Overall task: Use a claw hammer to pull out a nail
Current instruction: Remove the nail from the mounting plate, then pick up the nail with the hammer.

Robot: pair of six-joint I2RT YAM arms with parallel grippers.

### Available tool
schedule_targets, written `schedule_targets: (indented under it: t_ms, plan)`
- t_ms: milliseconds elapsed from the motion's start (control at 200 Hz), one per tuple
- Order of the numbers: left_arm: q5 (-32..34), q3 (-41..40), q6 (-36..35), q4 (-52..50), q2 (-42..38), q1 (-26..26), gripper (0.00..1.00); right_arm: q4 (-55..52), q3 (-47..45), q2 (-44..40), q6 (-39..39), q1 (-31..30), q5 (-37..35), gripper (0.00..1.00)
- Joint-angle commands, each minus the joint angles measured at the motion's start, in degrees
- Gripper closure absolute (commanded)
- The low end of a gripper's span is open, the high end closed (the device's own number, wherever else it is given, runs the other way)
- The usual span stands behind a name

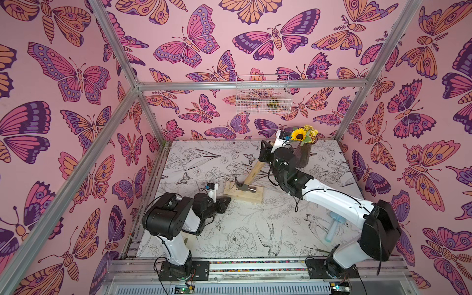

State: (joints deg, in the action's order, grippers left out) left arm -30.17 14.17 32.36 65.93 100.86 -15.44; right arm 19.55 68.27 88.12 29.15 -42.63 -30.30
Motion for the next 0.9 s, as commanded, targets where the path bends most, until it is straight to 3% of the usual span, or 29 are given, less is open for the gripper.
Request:
schedule_targets:
  t_ms: [0, 180, 351, 491, 676, 896]
  plan:
    - [0.20, -0.99, -1.12, -0.01, -2.07, -0.05, 0.76, -3.86, -1.69, -0.23, 4.09, 0.23, 2.92, 1.00]
    - [0.43, -0.84, -5.09, -2.58, -8.41, -0.03, 0.66, -5.44, 1.03, -0.84, 2.86, 0.65, 4.73, 1.00]
    - [3.45, 1.47, -13.19, -11.85, -14.59, -0.30, 0.61, -6.31, 2.93, -1.01, 1.39, 0.71, 6.18, 1.00]
    - [5.71, 3.81, -19.74, -16.78, -17.00, -1.44, 0.62, -5.92, 1.42, -1.21, 2.43, 1.42, 6.20, 1.00]
    - [12.12, 8.72, -30.15, -23.27, -17.17, -7.04, 0.67, -6.09, 0.98, -1.03, 3.32, 2.55, 8.49, 1.00]
    - [16.46, 12.76, -33.54, -26.06, -15.01, -7.94, 0.76, -7.25, 2.37, -0.58, 2.02, 2.81, 10.50, 1.00]
